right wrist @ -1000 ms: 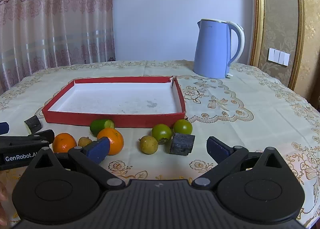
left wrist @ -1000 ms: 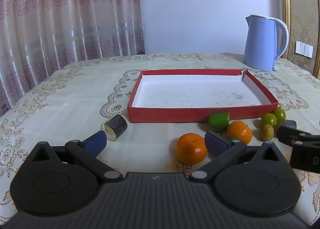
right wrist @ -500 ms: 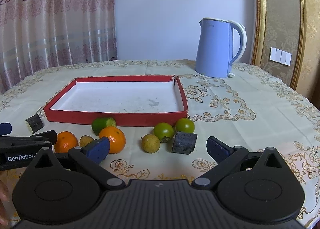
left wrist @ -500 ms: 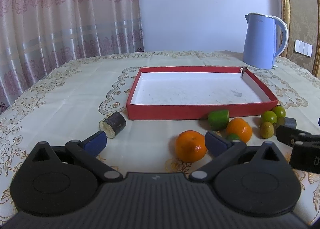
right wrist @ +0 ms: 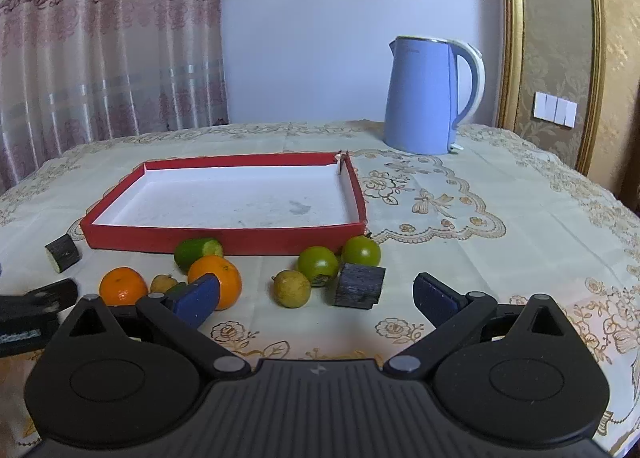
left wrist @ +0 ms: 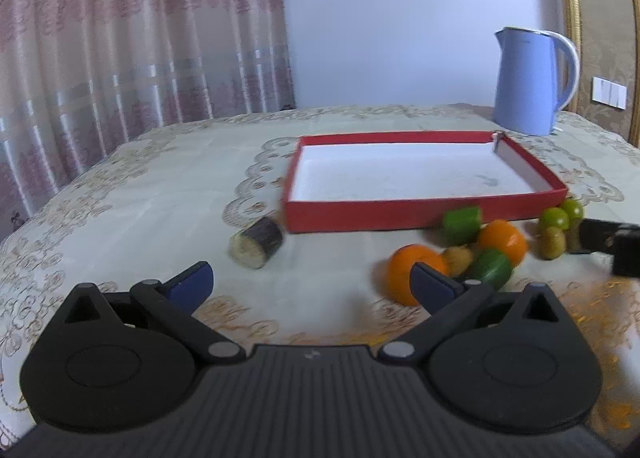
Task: Organize fruits
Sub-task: 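Close the left gripper on the eggplant slice and lift it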
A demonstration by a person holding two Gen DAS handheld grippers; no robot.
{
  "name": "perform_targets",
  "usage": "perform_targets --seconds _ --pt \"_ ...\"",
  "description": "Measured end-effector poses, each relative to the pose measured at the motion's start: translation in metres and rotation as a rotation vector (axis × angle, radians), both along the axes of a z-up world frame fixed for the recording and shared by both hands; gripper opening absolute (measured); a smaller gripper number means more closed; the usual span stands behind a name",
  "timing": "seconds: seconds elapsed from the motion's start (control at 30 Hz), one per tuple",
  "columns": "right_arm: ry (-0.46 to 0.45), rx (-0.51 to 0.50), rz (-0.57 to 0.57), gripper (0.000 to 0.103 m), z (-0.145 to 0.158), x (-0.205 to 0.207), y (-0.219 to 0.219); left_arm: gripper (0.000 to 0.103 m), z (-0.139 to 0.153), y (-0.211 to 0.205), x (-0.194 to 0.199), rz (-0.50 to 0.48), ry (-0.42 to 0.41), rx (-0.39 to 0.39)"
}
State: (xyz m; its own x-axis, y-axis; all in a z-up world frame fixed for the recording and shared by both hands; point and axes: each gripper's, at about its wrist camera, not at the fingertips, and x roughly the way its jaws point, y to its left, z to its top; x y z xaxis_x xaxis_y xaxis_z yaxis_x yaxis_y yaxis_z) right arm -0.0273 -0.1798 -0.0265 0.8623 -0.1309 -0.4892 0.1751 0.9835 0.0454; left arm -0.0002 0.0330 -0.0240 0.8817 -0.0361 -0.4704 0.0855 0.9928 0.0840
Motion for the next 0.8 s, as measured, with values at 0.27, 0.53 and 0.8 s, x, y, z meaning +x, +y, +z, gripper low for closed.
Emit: perform_targets --seconds 0.27,0.53,0.8 --pt "0.021 0.011 0.012 0.103 -0.006 0.005 -0.001 0.103 0.007 0.03 0.034 0.07 0.011 -0.014" --pt "0.027 0.002 0.001 0.103 -0.008 0.009 0.0 0.103 -0.003 0.044 0.08 0.044 0.089 0.032" --pt "0.041 0.001 0.004 0.103 -0.012 0.015 0.004 0.085 -0.015 0.05 0.108 0.006 0.167 0.003"
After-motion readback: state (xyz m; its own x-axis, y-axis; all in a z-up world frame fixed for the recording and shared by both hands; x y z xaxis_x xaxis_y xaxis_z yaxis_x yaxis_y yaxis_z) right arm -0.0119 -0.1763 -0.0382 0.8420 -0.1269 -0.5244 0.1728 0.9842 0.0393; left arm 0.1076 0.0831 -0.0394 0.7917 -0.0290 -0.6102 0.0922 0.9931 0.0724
